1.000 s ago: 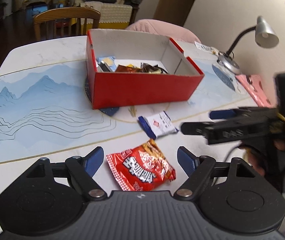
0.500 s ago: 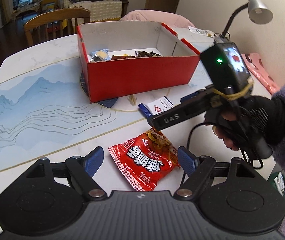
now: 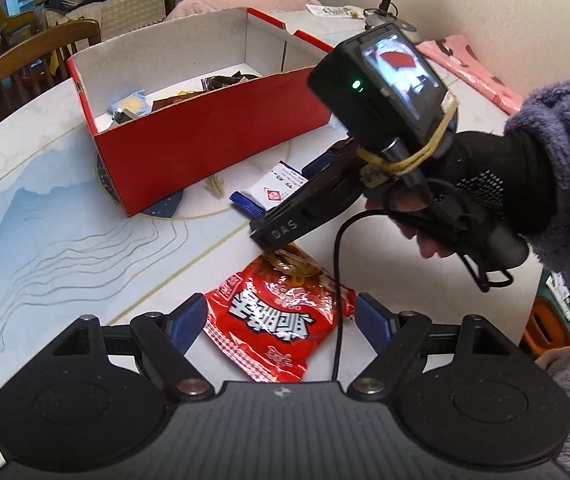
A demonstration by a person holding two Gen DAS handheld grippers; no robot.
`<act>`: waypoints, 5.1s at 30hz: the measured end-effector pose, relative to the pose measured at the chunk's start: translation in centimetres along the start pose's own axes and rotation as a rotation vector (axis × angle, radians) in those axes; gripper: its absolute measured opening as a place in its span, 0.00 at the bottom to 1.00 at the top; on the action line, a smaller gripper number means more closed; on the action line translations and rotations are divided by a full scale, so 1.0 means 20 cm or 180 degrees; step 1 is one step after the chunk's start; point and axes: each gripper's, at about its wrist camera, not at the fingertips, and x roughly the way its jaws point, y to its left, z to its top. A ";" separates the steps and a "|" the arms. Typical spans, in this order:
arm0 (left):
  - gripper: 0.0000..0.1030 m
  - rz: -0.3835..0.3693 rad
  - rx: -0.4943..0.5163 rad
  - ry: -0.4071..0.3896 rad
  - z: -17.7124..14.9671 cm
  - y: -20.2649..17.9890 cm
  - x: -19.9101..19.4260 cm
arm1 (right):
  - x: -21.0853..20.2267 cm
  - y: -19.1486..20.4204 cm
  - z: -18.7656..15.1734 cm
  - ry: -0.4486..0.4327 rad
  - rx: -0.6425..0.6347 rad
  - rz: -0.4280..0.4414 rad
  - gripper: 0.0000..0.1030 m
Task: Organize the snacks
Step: 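Lower the right tool onto the white milk biscuit packet and close it, then grasp the red chip bag with the left tool while the right tool holds the biscuit packet, then carry the red chip bag with the left tool while the right tool carries the biscuit packet into the box, then open the left tool over the box while the right tool releases the biscuit packet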
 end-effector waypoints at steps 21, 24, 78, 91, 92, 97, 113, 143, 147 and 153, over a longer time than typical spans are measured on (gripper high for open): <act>0.78 -0.0216 0.0275 0.0297 0.01 -0.03 0.16 | -0.18 -0.20 -0.27 -0.0009 0.0415 0.0362 0.56; 0.78 0.0007 0.0675 0.0292 -0.01 -0.10 0.20 | -0.22 -0.20 -0.34 0.0001 0.0479 0.0442 0.56; 0.81 0.0350 -0.0958 0.0248 -0.03 0.13 0.35 | -0.35 -0.19 -0.42 -0.0155 0.0842 0.0448 0.55; 0.81 0.0607 -0.1319 -0.0288 0.14 0.10 -0.01 | -0.65 -0.20 -0.23 -0.0704 0.0606 0.0312 0.55; 0.81 0.0620 -0.1328 -0.0328 0.17 0.10 -0.03 | -0.68 -0.21 -0.21 -0.0752 0.0591 0.0304 0.55; 0.81 0.0714 -0.1321 -0.0530 0.31 0.08 -0.12 | -0.75 -0.26 -0.06 -0.0965 0.0501 0.0258 0.55; 0.81 0.1032 -0.1395 -0.0653 0.72 0.20 -0.08 | -0.68 -0.40 0.35 -0.1144 0.0360 0.0139 0.55; 0.81 0.1213 -0.1548 0.0177 1.04 0.54 0.53 | -0.03 -0.47 0.65 -0.0361 -0.0052 0.0062 0.55; 0.81 0.1184 -0.1575 0.0288 1.03 0.55 0.59 | -0.01 -0.47 0.64 -0.0320 -0.0069 0.0086 0.55; 0.82 0.1156 -0.1580 0.0369 1.02 0.56 0.63 | 0.02 -0.48 0.64 -0.0262 -0.0071 0.0121 0.56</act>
